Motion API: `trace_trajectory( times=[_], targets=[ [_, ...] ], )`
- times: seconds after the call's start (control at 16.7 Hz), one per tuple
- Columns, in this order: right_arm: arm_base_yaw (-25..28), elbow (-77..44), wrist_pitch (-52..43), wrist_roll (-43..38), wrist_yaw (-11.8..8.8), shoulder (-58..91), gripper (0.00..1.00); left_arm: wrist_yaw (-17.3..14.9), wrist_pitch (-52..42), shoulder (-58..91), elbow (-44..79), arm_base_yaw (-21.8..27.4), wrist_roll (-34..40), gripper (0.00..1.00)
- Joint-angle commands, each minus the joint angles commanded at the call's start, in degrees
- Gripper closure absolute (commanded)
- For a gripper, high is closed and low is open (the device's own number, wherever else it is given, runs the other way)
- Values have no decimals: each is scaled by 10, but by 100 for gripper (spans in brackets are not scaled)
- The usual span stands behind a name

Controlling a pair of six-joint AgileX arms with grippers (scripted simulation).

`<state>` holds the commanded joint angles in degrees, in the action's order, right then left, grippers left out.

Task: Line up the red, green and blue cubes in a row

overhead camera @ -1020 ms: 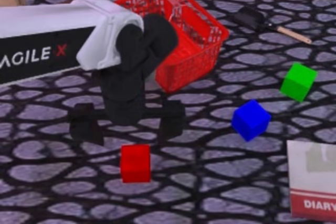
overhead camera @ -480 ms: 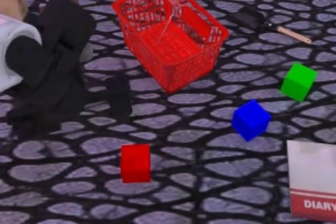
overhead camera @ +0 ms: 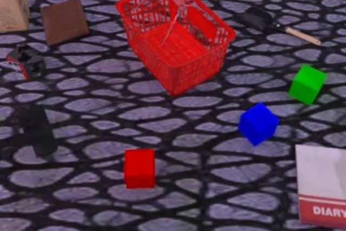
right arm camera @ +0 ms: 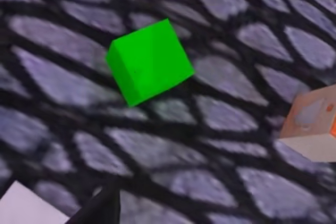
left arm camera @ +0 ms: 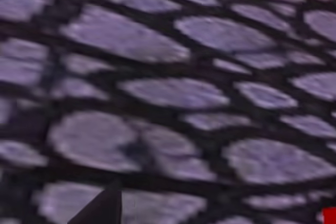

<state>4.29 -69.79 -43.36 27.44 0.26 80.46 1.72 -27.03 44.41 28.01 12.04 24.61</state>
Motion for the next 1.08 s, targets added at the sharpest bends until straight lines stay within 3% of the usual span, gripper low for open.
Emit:
trace_trajectory(
  times=[0.3,0.6,1.08],
  targets=[
    [16,-239,-157,98,1,280,0,-5,120,-227,-166,-74,-106,0],
    [27,-429,-263,168,1,486,0,-13,221,-375,-254,-117,-201,0],
    [31,-509,-305,198,0,564,0,-17,270,-444,-280,-132,-246,0]
  ],
)
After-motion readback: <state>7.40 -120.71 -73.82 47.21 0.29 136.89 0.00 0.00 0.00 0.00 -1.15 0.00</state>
